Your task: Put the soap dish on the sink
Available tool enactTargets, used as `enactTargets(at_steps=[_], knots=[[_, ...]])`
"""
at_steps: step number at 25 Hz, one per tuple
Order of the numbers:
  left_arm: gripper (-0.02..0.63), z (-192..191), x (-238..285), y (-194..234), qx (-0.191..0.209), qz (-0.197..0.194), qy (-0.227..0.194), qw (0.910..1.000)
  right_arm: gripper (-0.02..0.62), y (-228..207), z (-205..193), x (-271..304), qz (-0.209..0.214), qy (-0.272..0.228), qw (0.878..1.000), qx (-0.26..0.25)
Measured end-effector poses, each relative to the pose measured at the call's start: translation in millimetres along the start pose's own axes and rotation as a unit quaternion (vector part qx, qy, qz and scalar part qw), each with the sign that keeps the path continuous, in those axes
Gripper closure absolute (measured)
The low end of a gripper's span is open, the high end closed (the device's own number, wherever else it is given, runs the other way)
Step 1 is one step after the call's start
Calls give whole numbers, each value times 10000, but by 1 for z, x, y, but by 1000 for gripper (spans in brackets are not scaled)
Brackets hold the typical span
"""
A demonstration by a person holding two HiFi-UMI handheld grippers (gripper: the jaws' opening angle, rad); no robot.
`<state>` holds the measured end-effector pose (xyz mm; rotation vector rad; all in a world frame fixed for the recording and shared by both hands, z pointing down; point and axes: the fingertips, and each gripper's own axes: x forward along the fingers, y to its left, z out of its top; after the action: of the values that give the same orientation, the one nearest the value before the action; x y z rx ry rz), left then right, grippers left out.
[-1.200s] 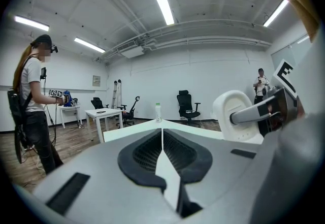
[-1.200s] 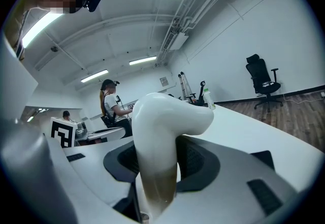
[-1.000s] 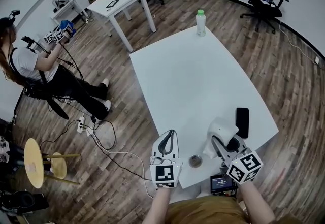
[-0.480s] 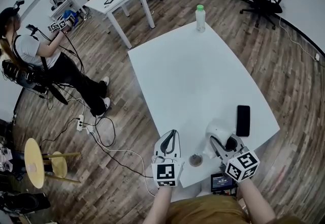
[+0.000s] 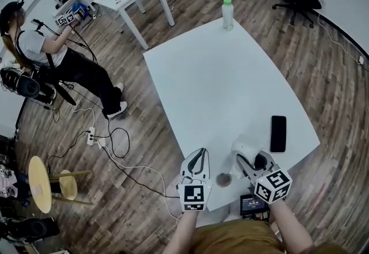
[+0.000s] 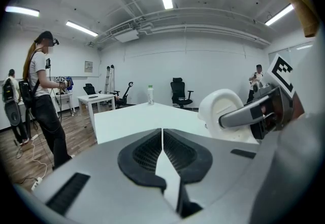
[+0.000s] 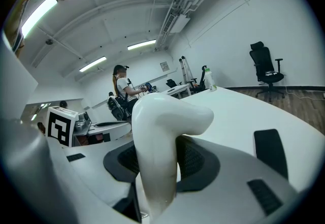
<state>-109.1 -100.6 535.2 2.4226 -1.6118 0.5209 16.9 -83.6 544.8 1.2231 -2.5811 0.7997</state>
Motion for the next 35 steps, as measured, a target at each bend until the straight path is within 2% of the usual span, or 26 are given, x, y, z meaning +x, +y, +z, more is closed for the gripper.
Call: enactTargets(at_steps=[24,30,35], knots=[[589,-21,12,-2,-122,-121,264,9995,426,-9,-36,22,76,488,9984,281],[589,-23,15,7,-137,-73,300,9994,426,-5,-42,33,133,611,9979,185],[589,-24,17,10,-192,-47,322,9993,426,-2,-47,36,334,643,9957,580]])
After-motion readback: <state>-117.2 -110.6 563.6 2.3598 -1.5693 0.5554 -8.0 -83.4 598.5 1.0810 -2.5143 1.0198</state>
